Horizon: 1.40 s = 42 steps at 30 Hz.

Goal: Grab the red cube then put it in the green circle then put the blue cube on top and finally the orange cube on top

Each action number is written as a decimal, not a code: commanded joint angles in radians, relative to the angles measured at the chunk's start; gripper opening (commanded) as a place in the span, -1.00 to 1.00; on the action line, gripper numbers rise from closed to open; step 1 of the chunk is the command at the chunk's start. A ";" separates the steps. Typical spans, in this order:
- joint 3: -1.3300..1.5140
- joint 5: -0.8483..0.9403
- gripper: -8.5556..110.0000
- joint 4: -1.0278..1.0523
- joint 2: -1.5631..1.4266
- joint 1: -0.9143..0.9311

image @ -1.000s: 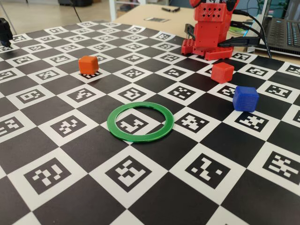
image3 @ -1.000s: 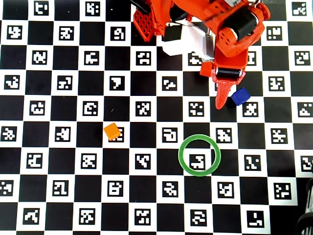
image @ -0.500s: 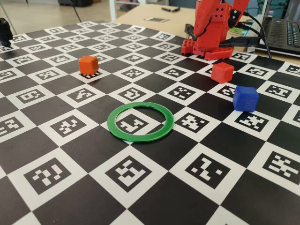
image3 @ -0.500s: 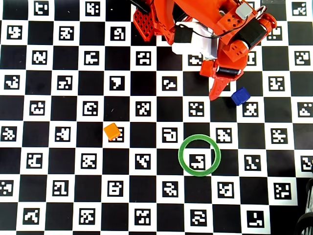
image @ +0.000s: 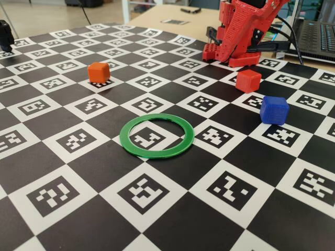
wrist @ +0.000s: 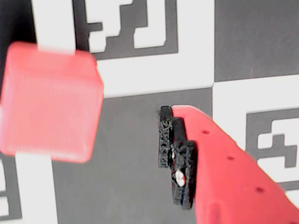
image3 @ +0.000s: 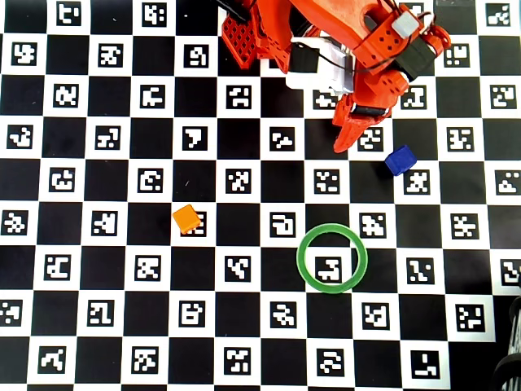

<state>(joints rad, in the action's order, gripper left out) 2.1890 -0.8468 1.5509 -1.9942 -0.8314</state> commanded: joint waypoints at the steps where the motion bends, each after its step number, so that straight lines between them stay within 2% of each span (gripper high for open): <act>1: 0.029 0.015 0.02 -0.058 -0.094 -0.017; 10: 0.137 0.020 0.05 -0.201 -0.129 -0.025; 42: 0.307 -0.020 0.06 -0.460 -0.060 -0.086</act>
<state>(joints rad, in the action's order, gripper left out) 2.5050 -0.8590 1.0999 -2.0479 -0.9112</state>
